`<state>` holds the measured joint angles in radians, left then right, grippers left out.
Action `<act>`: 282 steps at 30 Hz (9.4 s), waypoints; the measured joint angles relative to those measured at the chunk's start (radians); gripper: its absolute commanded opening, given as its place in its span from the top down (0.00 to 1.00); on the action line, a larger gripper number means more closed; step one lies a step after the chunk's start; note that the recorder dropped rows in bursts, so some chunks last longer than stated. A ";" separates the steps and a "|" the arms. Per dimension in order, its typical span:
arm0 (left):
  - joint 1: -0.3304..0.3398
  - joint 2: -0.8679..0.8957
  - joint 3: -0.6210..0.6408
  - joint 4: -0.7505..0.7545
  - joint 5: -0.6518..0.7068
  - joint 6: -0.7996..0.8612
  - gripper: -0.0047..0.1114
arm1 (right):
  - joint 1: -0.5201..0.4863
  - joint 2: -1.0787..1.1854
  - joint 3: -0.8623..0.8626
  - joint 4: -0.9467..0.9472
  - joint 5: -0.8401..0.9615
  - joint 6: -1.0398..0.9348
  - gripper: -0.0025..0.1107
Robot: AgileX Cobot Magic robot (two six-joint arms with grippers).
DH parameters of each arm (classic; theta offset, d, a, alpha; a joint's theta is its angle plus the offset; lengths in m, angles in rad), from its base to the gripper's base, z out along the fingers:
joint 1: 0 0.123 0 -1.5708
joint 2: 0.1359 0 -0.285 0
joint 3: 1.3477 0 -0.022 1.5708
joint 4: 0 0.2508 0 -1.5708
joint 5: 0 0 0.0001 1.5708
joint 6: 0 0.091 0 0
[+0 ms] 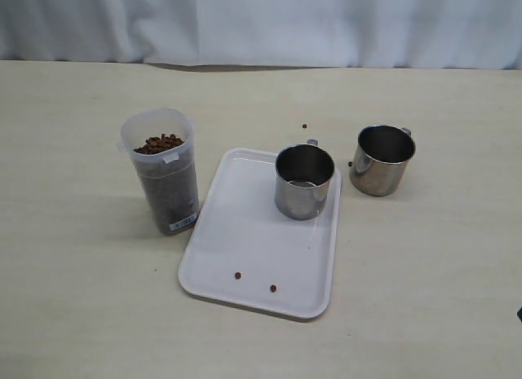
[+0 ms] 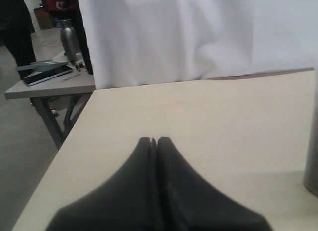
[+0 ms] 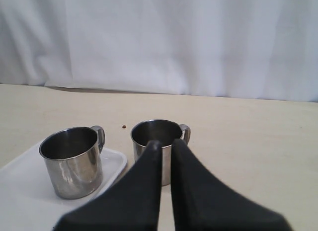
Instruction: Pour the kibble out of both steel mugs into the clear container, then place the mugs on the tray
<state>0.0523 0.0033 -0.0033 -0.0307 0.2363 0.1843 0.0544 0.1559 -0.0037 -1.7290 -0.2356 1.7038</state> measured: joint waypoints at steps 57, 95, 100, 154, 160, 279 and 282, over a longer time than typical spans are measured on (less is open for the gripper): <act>-0.099 0.000 0.000 0.000 0.000 0.000 0.96 | 0.000 0.080 0.000 0.749 -0.186 -0.766 0.65; -0.099 0.000 0.000 0.000 0.000 0.002 0.96 | 0.000 1.905 -0.724 0.918 -0.548 -1.363 0.00; -0.099 0.000 0.000 0.000 0.000 0.002 0.96 | 0.000 1.924 -0.725 0.930 -0.581 -1.363 0.41; -0.099 0.000 0.000 0.000 0.000 0.004 0.96 | 0.701 1.452 -0.467 1.019 -0.468 -1.310 0.93; -0.099 0.000 0.000 0.000 0.000 0.004 0.96 | 0.701 1.540 -0.477 1.140 -0.468 -1.396 0.93; -0.099 0.000 0.000 0.000 0.000 0.004 0.96 | 0.226 -0.152 -0.044 0.781 0.193 -0.854 0.93; -0.099 0.000 0.000 0.000 0.000 0.004 0.96 | 0.210 -0.152 -0.040 0.794 0.193 -0.854 0.93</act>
<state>-0.0466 0.0033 -0.0033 -0.0307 0.2366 0.1886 0.2649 0.0039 -0.0439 -0.9353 -0.0428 0.8493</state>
